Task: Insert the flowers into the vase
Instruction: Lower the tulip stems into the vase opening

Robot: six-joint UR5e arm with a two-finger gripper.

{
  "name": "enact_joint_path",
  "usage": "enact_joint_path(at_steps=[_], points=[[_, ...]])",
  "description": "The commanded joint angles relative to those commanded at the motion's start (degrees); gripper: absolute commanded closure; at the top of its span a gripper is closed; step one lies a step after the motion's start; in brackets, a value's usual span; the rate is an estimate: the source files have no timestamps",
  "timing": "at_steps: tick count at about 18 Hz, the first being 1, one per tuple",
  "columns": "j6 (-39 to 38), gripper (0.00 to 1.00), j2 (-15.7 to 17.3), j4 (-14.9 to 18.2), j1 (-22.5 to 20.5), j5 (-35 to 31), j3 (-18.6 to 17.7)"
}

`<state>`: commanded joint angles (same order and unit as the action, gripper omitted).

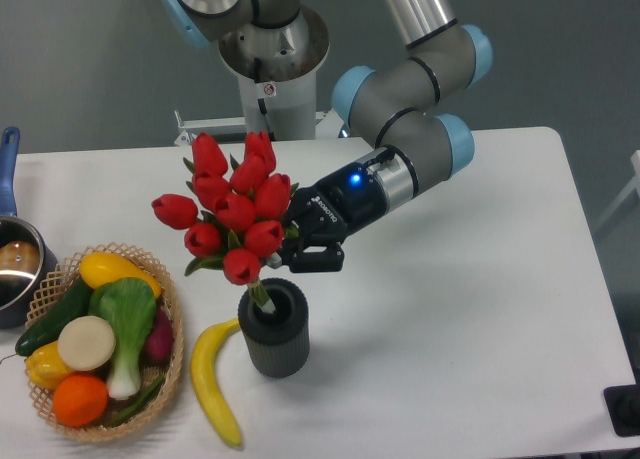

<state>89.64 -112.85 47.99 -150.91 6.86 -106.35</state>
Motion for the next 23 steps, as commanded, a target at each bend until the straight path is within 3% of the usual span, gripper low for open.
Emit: enact_joint_path(at_steps=[13, 23], points=[[4.9, 0.72, -5.4, 0.0, -1.6, -0.5, -0.8], [6.6, 0.72, -6.5, -0.2, -2.4, -1.5, -2.1]])
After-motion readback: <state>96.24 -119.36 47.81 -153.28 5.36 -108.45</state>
